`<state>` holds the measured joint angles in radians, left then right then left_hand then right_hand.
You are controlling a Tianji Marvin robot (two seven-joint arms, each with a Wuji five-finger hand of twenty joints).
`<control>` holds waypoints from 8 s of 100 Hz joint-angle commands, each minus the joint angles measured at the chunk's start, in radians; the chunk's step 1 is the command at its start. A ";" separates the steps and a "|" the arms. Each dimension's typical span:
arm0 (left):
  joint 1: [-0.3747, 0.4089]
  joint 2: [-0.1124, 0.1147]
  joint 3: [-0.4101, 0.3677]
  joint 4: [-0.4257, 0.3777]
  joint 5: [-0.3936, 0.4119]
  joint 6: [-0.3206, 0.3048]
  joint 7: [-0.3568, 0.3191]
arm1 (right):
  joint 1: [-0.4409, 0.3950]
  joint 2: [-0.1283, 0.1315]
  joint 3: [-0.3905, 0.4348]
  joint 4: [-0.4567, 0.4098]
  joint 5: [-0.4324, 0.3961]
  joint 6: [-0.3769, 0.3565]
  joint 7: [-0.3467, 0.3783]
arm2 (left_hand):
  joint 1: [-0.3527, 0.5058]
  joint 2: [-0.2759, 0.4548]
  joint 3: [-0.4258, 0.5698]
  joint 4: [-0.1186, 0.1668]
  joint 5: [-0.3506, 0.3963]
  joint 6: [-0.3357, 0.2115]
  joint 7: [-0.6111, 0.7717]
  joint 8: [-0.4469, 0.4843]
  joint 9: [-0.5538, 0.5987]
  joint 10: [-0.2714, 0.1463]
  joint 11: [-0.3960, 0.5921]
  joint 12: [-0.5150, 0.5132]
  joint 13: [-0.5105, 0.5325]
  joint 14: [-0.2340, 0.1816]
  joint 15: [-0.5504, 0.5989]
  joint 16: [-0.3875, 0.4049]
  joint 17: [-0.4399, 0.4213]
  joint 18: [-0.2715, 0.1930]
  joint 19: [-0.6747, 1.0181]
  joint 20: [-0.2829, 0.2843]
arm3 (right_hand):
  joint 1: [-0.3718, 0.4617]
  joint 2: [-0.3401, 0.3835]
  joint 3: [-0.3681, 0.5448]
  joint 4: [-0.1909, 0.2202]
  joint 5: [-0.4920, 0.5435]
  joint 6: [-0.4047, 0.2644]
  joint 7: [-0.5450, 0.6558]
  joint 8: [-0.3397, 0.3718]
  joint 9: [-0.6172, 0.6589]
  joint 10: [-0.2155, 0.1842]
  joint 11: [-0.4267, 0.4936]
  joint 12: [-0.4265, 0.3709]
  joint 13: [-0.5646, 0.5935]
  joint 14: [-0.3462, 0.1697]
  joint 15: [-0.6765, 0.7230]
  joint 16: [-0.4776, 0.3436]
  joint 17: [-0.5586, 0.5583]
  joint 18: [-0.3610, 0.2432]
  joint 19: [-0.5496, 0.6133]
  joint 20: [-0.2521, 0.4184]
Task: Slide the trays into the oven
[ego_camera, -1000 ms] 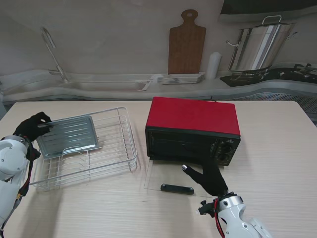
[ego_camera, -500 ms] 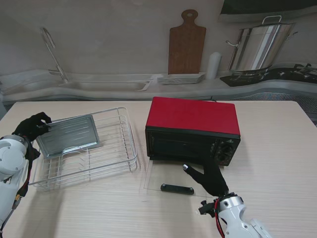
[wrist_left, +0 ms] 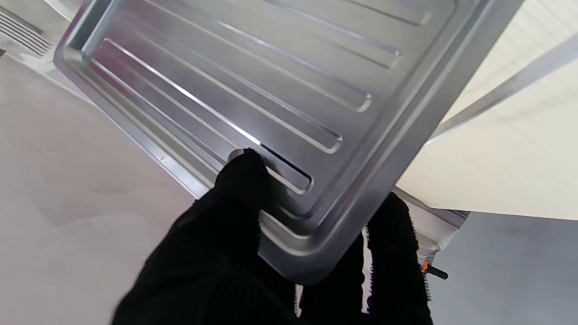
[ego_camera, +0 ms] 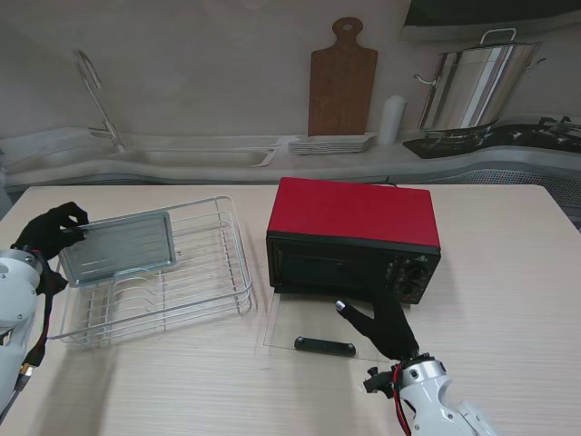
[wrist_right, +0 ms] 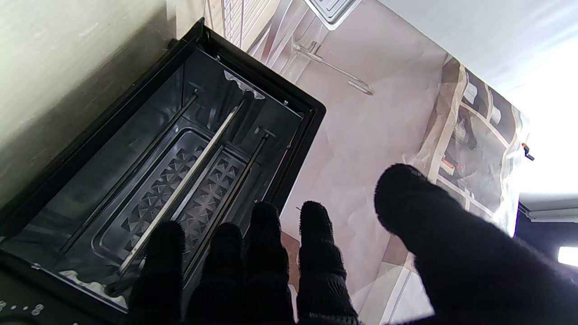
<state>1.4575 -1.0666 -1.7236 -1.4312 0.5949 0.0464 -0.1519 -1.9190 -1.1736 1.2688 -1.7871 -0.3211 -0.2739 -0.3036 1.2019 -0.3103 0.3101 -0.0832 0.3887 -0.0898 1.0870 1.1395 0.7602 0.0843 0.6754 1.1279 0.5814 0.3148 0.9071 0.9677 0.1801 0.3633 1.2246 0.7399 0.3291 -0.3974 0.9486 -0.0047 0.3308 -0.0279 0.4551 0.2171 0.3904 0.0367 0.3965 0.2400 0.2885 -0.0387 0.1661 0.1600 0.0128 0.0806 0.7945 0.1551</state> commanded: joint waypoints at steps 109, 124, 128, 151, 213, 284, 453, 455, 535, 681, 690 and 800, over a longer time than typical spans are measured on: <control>0.332 -0.045 -0.115 -0.545 -0.162 0.035 0.035 | -0.027 -0.015 -0.027 -0.041 0.012 0.014 -0.014 | 0.028 0.050 0.276 0.065 0.125 -0.030 0.169 0.117 0.113 -0.034 0.247 0.075 0.122 0.013 0.188 0.074 0.043 0.075 0.069 0.054 | 0.071 -0.038 0.125 0.139 0.003 0.003 0.018 0.008 -0.025 -0.040 0.024 0.009 -0.005 -0.049 0.000 0.000 0.011 -0.047 0.030 0.018; 0.411 -0.055 -0.114 -0.633 -0.194 0.019 0.060 | -0.035 -0.014 -0.021 -0.056 0.015 0.026 -0.008 | 0.027 0.050 0.278 0.067 0.127 -0.028 0.169 0.118 0.113 -0.031 0.246 0.075 0.123 0.015 0.189 0.075 0.043 0.079 0.068 0.056 | 0.077 -0.045 0.147 0.166 -0.001 0.005 0.023 0.008 -0.028 -0.041 0.028 0.011 -0.005 -0.049 0.000 0.000 0.012 -0.048 0.032 0.019; 0.429 -0.058 -0.112 -0.655 -0.205 0.015 0.066 | -0.037 -0.014 -0.020 -0.058 0.016 0.029 -0.007 | 0.027 0.047 0.281 0.069 0.127 -0.028 0.169 0.118 0.115 -0.027 0.245 0.074 0.124 0.018 0.188 0.075 0.044 0.080 0.068 0.056 | 0.073 -0.045 0.145 0.168 -0.003 0.005 0.023 0.008 -0.029 -0.040 0.029 0.011 -0.005 -0.049 0.000 0.000 0.012 -0.048 0.032 0.019; 0.518 -0.064 -0.107 -0.759 -0.233 -0.020 0.078 | -0.043 -0.016 -0.017 -0.067 0.022 0.040 -0.013 | 0.024 0.046 0.285 0.073 0.127 -0.028 0.169 0.118 0.116 -0.026 0.240 0.073 0.125 0.020 0.187 0.074 0.045 0.081 0.068 0.057 | 0.043 -0.046 0.106 0.154 -0.008 0.010 0.025 0.006 -0.032 -0.037 0.031 0.012 0.000 -0.045 0.006 0.003 0.017 -0.045 0.039 0.023; 0.603 -0.049 0.001 -0.862 -0.303 -0.074 0.017 | -0.064 -0.010 -0.017 -0.079 0.061 0.028 0.025 | 0.018 0.045 0.290 0.081 0.126 -0.019 0.157 0.114 0.115 -0.022 0.226 0.076 0.123 0.020 0.182 0.072 0.042 0.081 0.065 0.057 | -0.057 -0.092 0.008 0.014 -0.071 0.051 0.024 0.036 -0.081 -0.004 0.120 0.049 0.005 -0.009 0.074 0.042 0.060 -0.008 0.136 0.081; 0.485 -0.028 0.135 -0.780 -0.353 -0.126 -0.046 | -0.017 -0.021 -0.095 -0.028 0.145 -0.060 0.017 | 0.020 0.048 0.288 0.082 0.124 -0.018 0.152 0.113 0.115 -0.019 0.222 0.078 0.122 0.020 0.178 0.070 0.042 0.078 0.064 0.055 | 0.066 -0.186 -0.104 -0.047 -0.096 0.059 0.103 0.152 -0.100 0.004 0.243 0.082 0.024 0.001 0.113 0.062 0.106 -0.043 0.132 0.086; 0.349 -0.017 0.273 -0.702 -0.416 -0.153 -0.084 | 0.008 -0.059 -0.182 -0.021 0.515 -0.245 0.007 | -0.240 -0.010 0.300 0.041 -0.061 0.169 -0.321 -0.476 -0.184 0.087 -0.207 -0.429 -0.111 0.030 -0.294 -0.231 -0.112 0.019 -0.152 -0.058 | 0.537 -0.307 0.391 -0.255 0.801 -0.096 0.379 0.268 0.763 0.060 0.238 0.104 0.787 0.210 0.391 0.159 0.805 0.102 0.513 0.026; 0.350 -0.017 0.272 -0.702 -0.417 -0.154 -0.083 | 0.007 -0.058 -0.182 -0.022 0.523 -0.244 0.009 | -0.256 -0.001 0.298 0.045 -0.065 0.171 -0.337 -0.486 -0.194 0.089 -0.204 -0.478 -0.118 0.029 -0.305 -0.238 -0.115 0.018 -0.158 -0.060 | 0.538 -0.308 0.392 -0.256 0.802 -0.094 0.380 0.268 0.764 0.063 0.239 0.105 0.790 0.215 0.393 0.160 0.808 0.104 0.515 0.027; 0.457 -0.035 0.212 -0.752 -0.349 -0.249 0.025 | -0.012 -0.065 -0.150 -0.064 0.600 -0.156 0.001 | -0.645 0.027 0.142 0.033 -0.187 0.161 -0.692 -0.739 -0.430 0.062 -0.456 -0.699 -0.337 -0.013 -0.673 -0.421 -0.253 -0.014 -0.677 -0.101 | 0.541 -0.333 0.414 -0.258 0.800 -0.072 0.366 0.253 0.774 0.095 0.246 0.102 0.823 0.252 0.420 0.169 0.862 0.140 0.543 0.038; 0.427 -0.030 0.404 -0.531 0.193 -0.395 0.275 | -0.166 -0.055 0.129 -0.221 0.771 0.348 0.103 | -0.514 0.203 -0.131 0.081 -0.085 0.093 -0.801 -0.837 -0.382 0.059 -0.571 -0.803 -0.400 -0.070 -0.797 -0.557 -0.221 -0.060 -1.083 -0.147 | 0.552 -0.357 0.438 -0.249 0.774 -0.019 0.375 0.210 0.747 0.160 0.302 0.078 0.882 0.312 0.494 0.173 0.934 0.201 0.618 0.035; 0.398 -0.026 0.416 -0.513 0.231 -0.406 0.278 | -0.173 -0.057 0.136 -0.221 0.789 0.373 0.103 | -0.514 0.204 -0.134 0.081 -0.091 0.092 -0.803 -0.836 -0.386 0.055 -0.572 -0.803 -0.400 -0.073 -0.796 -0.557 -0.219 -0.062 -1.083 -0.149 | 0.553 -0.357 0.438 -0.249 0.771 -0.017 0.375 0.209 0.746 0.165 0.306 0.078 0.884 0.310 0.496 0.172 0.935 0.202 0.621 0.035; 0.171 -0.014 0.551 -0.384 0.363 -0.417 0.325 | -0.059 -0.093 0.173 -0.157 1.041 0.789 0.095 | -0.528 0.210 -0.135 0.091 -0.115 0.078 -0.792 -0.823 -0.409 0.033 -0.555 -0.800 -0.406 -0.098 -0.787 -0.561 -0.208 -0.070 -1.087 -0.174 | 0.553 -0.344 0.426 -0.249 0.738 0.000 0.372 0.193 0.717 0.180 0.326 0.080 0.882 0.320 0.511 0.162 0.945 0.202 0.636 0.030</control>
<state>1.6253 -1.0783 -1.1701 -1.8042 0.9626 -0.3712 0.1956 -1.9846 -1.2538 1.4447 -1.9461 0.7125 0.5057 -0.2164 0.6754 -0.1459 0.1965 -0.0295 0.2843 0.0104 0.2915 0.3124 0.3561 0.1391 0.1255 0.3488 0.1909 0.2393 0.1346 0.4199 -0.0212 0.3226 0.1818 0.5789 0.7976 -0.7855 1.3101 -0.2488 1.0308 0.0467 0.6947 0.4024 1.1258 0.1992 0.7009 0.3296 1.1140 0.2309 0.6517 0.3297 0.8958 0.2874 1.3510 0.1758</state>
